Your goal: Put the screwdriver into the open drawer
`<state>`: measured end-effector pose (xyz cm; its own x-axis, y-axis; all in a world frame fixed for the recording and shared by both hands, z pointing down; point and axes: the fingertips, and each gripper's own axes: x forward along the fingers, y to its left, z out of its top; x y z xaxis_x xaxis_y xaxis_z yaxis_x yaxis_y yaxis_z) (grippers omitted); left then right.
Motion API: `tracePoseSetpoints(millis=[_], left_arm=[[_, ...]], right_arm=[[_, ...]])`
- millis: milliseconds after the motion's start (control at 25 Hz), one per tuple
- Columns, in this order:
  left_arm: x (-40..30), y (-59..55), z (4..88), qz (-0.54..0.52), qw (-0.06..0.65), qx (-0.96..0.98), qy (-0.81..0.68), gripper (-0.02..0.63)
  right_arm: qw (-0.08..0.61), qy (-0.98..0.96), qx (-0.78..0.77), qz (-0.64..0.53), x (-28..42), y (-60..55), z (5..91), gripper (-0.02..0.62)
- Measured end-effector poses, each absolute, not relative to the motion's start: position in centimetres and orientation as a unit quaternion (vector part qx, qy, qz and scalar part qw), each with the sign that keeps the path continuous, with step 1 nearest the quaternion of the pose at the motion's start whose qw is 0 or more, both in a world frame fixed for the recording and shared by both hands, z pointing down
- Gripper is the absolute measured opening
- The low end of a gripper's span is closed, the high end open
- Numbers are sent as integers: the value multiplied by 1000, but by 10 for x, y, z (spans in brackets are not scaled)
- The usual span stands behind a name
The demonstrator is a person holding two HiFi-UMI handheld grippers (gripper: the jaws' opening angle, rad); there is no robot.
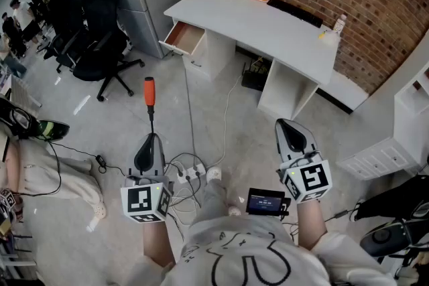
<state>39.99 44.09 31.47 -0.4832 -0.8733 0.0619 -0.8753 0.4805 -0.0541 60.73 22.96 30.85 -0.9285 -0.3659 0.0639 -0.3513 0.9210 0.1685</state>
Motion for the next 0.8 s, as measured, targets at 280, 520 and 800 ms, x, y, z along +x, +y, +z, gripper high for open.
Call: tracePoseSetpoints(millis=[280, 520, 800], left_arm=[[362, 412, 324, 36, 18, 507, -861, 20], [310, 372, 324, 34, 20, 505, -862, 20], [240, 319, 324, 31, 26, 507, -861, 20]], right_arm=[[54, -979, 180, -78, 574, 206, 316, 18], [60, -979, 179, -79, 524, 168, 315, 18], [65, -977, 182, -86, 457, 117, 307, 20]])
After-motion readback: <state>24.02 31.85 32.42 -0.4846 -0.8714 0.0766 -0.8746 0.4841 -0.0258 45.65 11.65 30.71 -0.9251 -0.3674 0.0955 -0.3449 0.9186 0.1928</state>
